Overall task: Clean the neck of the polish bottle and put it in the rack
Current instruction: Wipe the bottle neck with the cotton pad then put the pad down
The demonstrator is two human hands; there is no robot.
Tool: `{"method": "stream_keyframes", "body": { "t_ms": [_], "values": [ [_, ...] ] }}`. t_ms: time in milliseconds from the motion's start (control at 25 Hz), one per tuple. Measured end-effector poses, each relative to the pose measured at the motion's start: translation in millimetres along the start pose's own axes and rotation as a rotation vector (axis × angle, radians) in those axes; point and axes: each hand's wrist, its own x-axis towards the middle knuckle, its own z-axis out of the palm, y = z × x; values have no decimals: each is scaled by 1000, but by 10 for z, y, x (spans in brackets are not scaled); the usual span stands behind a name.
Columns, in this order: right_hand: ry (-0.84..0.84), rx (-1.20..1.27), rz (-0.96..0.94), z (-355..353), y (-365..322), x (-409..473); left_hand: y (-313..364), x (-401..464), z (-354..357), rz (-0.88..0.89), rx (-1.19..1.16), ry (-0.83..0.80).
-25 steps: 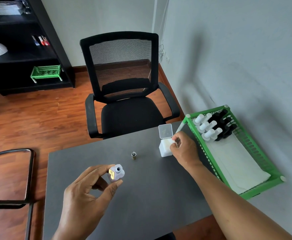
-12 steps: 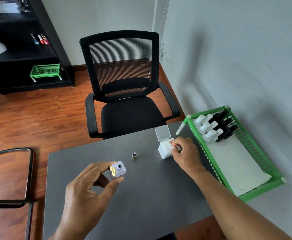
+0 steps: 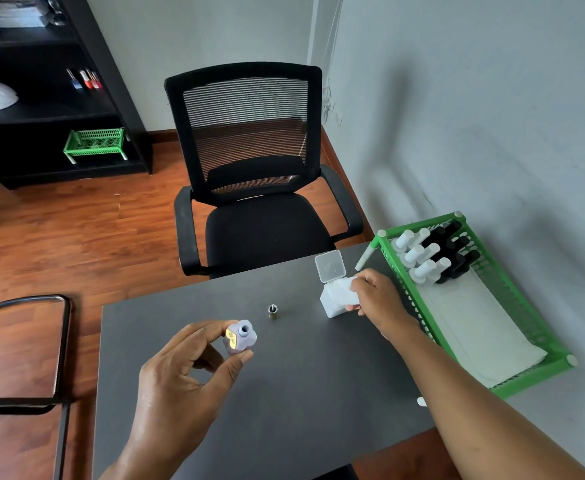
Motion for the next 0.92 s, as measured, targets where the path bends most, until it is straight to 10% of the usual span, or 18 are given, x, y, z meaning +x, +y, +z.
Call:
{"method": "stream_keyframes", "body": {
  "t_ms": [600,800,920],
  "values": [
    [-112,969,370,-158,-259,-187,49,-93,-20,20,-16,14],
    [-238,906,138,-177,-563,-692,154,-102,-46,26,-53,16],
    [-106,458,-219,-158,-774,-1157,257,-83,-47,34,-84,25]
  ]
}}
